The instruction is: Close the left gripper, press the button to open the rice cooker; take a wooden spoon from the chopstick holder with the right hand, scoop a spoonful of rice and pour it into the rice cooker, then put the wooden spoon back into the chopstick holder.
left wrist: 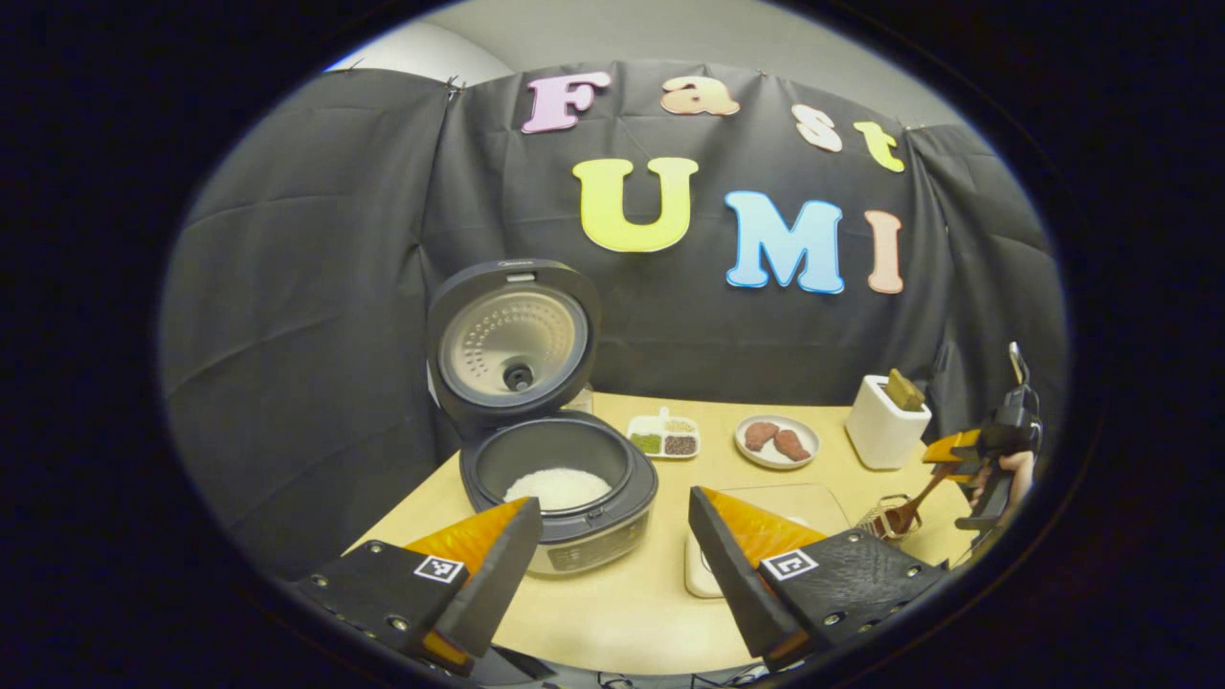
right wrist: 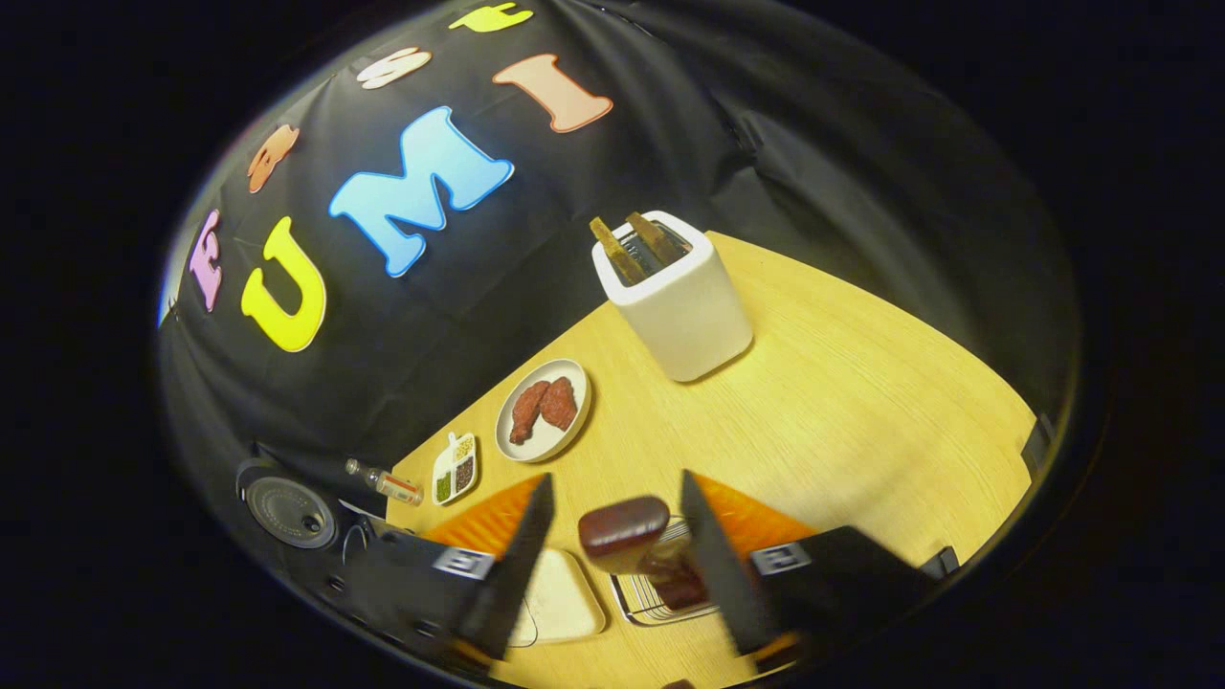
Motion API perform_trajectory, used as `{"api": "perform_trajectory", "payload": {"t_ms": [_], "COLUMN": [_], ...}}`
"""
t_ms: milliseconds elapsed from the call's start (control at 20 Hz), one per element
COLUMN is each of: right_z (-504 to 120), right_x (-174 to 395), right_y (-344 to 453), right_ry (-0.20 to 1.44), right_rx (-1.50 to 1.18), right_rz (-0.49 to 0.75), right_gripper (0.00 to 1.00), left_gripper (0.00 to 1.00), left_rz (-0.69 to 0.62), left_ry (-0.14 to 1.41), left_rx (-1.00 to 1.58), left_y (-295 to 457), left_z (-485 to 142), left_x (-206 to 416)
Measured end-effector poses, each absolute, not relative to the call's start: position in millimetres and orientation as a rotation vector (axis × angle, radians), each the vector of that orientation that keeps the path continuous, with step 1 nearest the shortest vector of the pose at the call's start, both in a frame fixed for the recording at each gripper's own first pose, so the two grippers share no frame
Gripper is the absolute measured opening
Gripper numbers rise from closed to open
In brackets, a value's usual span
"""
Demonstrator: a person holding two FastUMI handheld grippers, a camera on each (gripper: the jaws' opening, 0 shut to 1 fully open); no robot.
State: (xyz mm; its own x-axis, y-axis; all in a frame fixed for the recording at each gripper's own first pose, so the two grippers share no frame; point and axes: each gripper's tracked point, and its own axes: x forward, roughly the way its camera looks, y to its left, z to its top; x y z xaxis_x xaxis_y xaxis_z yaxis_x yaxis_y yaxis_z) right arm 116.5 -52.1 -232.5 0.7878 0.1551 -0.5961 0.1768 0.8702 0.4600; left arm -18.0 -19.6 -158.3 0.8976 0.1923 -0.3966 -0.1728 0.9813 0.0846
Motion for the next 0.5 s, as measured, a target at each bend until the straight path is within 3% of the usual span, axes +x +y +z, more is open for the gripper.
{"api": "perform_trajectory", "payload": {"t_ms": [50, 500], "right_z": [-237, -194], "right_x": [116, 92], "right_y": [-52, -75], "right_ry": [0.665, 0.509], "right_rx": [0.51, 0.374], "right_rz": [-0.016, -0.066], "right_gripper": [0.97, 0.98], "left_gripper": [0.97, 0.97], "left_rz": [0.187, 0.217], "left_ry": [0.409, 0.269], "left_rx": [0.049, -0.015], "left_y": [-21, 37], "left_z": [-157, -72], "left_x": [-18, 31]}}
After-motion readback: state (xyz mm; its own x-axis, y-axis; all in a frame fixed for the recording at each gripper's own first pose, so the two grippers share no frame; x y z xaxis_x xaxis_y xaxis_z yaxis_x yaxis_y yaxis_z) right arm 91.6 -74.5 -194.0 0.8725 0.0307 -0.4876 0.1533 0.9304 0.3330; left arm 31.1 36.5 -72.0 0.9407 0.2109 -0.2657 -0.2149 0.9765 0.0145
